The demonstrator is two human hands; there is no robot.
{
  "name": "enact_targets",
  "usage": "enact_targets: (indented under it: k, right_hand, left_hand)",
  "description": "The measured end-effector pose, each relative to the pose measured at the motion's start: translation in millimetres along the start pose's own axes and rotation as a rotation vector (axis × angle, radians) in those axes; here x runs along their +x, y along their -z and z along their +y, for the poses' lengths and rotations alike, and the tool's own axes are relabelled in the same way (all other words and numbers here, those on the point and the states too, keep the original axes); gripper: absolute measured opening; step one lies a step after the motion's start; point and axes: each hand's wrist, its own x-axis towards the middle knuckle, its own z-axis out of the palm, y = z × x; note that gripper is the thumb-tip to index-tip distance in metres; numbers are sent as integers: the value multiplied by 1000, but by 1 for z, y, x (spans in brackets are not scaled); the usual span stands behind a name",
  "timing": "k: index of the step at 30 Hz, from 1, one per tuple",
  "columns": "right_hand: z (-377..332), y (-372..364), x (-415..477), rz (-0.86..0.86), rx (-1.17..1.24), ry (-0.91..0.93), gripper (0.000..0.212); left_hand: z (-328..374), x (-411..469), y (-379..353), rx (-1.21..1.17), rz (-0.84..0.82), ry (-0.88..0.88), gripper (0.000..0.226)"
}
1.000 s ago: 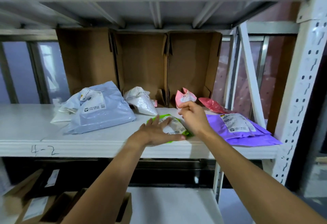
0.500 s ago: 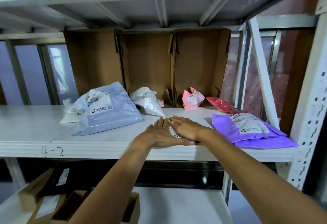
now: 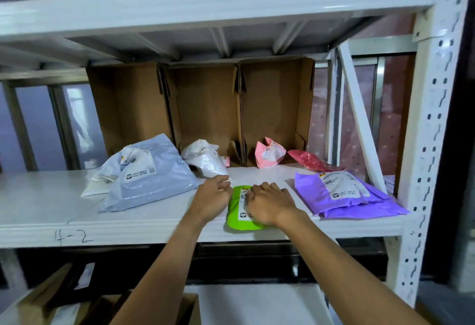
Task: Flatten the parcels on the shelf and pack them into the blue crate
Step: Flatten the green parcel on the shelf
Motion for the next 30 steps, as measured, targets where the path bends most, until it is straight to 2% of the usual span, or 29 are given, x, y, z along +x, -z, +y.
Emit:
enact_targets:
  k: [3, 5, 7, 11, 14, 19, 20, 24, 30]
  right_hand:
    - [3, 2, -5, 39, -26, 6, 52]
    - [7, 1, -2, 35, -12, 50, 54]
    - [13, -4, 4, 19, 6, 78, 60]
    - [22, -7, 23, -13, 20, 42, 66]
    - [25, -6, 33, -36, 30, 20, 64]
    - [28, -8, 44, -67, 47, 32, 73]
    - [28, -6, 43, -84, 41, 40, 71]
    - [32, -3, 37, -111, -18, 98, 59]
    - [44, -8, 44, -167, -86, 71, 61]
  left_hand:
    - [13, -7, -18, -2, 14, -80, 31]
    - [22, -6, -36, 76, -75, -89, 31]
    - [27, -3, -50, 179, -173, -66, 40]
    - [30, 17, -55, 178, -345, 10, 56]
    - [19, 39, -60, 223, -370, -4, 78]
    - [14, 46, -60, 301, -308, 21, 87]
    - [16, 44, -58, 329, -308, 24, 86]
    - [20, 36, -58, 465, -322, -13, 54]
    - [15, 43, -61, 598, -332, -48, 54]
